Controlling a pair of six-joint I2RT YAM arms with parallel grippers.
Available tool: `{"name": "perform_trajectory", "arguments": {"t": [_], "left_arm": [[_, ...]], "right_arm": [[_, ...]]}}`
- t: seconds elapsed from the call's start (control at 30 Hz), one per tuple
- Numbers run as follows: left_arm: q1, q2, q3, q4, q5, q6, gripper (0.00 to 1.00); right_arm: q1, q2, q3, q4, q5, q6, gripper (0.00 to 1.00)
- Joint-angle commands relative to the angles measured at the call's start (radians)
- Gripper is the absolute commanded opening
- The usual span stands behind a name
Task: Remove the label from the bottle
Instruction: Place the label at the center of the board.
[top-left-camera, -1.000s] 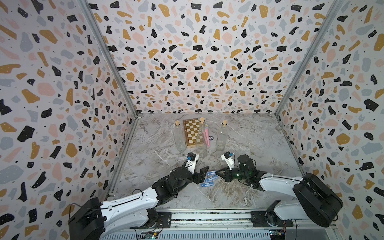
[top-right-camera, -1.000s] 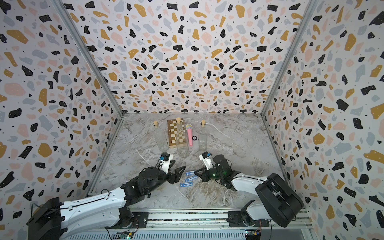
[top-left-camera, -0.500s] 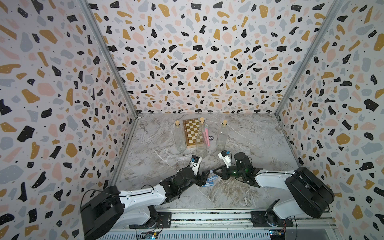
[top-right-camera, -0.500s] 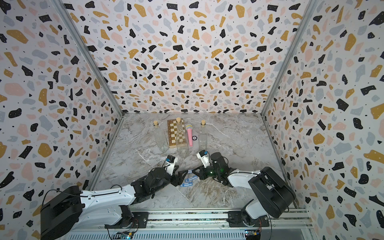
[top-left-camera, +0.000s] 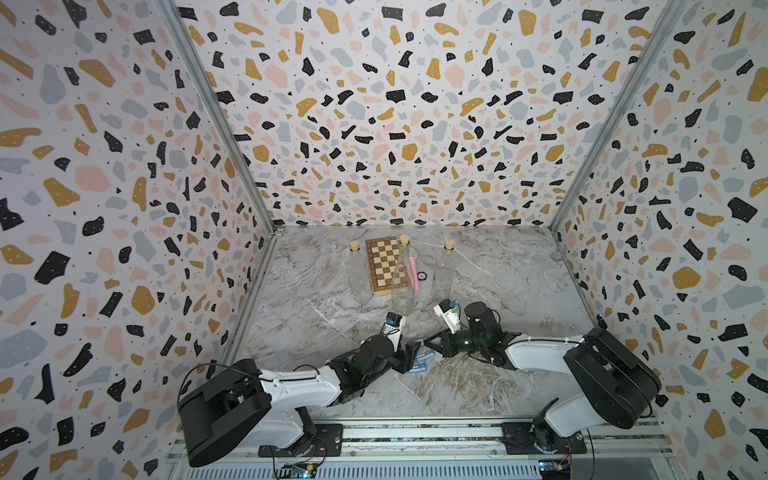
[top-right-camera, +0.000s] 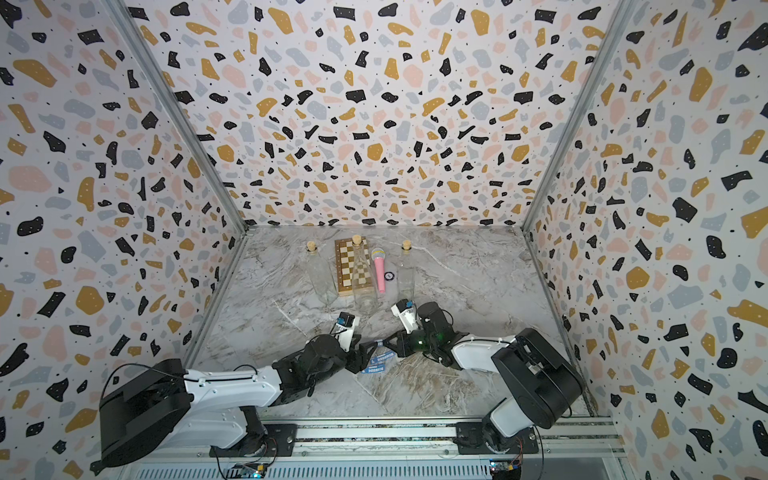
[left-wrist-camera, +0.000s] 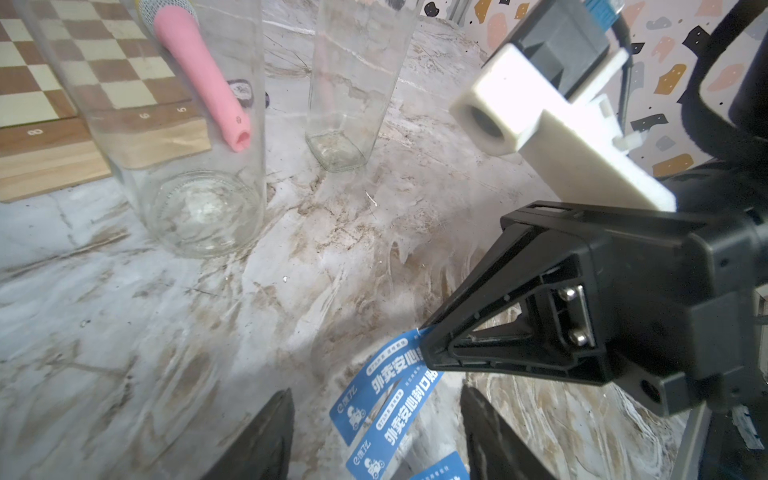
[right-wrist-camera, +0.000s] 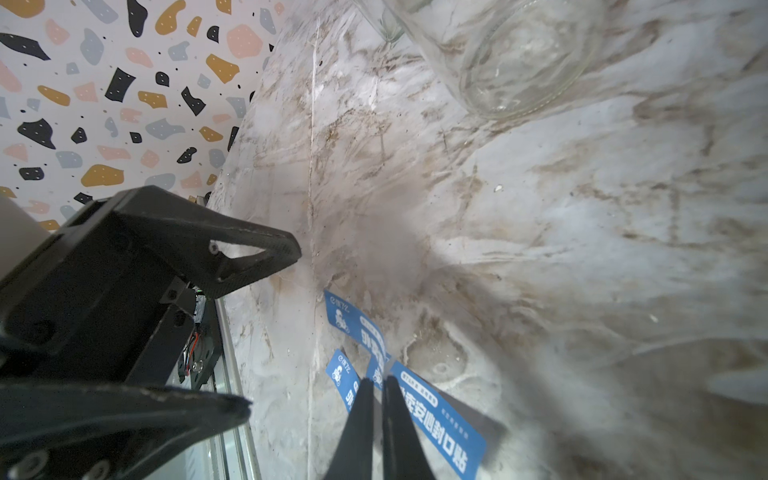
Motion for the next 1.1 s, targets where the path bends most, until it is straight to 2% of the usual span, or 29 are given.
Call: {"name": "perform_trajectory", "arguments": {"t": [0.0,0.1,0.4,0.63,1.07], "left_arm": [[-0.001,0.005,-0.003,0.025,-0.03,-0.025,0.54],[0.0,0.013,0.004,-0.005,-0.059,-0.038,0.52],[0.0,0.068,0.016,0.063,0.04,-0.021,0.51],[0.0,0.101,0.048,0.044,0.04,-0.045,0.51],[0.0,0.182,0.051,0.128,0.08,-0.054,0.47]], "right_arm": [[0.003,0.013,0.03,-0.028,0.003,0.006,0.1],[0.004,0.029,0.036,-0.043,0.0,0.002,0.1],[0.0,0.045,0.051,-0.052,0.0,0.006,0.11],[0.0,0.054,0.059,-0.058,0.0,0.005,0.11],[0.0,0.075,0.066,-0.064,-0.005,0.011,0.11]]}}
